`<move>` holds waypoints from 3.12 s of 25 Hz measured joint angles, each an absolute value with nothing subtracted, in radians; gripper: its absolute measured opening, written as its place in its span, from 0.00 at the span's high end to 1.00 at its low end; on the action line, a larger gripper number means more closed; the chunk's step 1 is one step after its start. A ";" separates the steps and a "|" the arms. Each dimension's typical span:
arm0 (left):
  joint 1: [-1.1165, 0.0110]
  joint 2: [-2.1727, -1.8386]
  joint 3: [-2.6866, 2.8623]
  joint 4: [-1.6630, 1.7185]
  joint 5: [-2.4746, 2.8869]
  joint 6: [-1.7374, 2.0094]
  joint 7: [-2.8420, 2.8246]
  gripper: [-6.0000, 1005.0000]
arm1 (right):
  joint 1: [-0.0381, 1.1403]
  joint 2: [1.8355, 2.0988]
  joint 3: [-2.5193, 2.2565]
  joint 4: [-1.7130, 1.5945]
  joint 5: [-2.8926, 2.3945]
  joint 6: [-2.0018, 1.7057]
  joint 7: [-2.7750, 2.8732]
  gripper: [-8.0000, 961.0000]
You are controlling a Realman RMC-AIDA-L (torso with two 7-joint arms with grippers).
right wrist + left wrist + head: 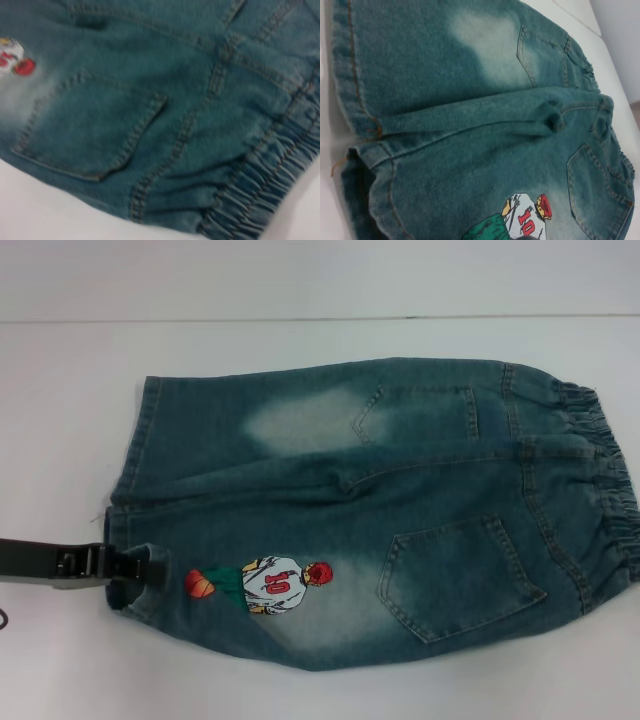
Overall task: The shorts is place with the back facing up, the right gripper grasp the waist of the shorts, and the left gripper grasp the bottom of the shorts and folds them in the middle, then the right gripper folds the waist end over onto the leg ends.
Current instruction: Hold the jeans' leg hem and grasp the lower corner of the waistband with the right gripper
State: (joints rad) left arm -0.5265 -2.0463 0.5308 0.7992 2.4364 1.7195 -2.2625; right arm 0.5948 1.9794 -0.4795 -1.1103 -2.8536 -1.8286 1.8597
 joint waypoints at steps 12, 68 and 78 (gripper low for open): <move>-0.525 -2.046 0.531 0.799 2.426 1.714 -2.254 0.97 | 0.632 1.993 -0.574 -1.059 -2.918 -1.776 1.902 0.09; -0.520 -2.046 0.526 0.759 2.425 1.682 -2.223 0.97 | 0.691 2.011 -0.660 -0.979 -2.841 -1.737 1.879 0.10; -0.527 -2.045 0.526 0.759 2.425 1.680 -2.223 0.97 | 0.688 2.010 -0.660 -0.983 -2.848 -1.734 1.878 0.41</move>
State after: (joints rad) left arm -0.5267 -2.0447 0.5262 0.7593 2.4252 1.6798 -2.2226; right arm 0.6877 2.0101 -0.6596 -0.9833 -2.8478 -1.7343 1.8775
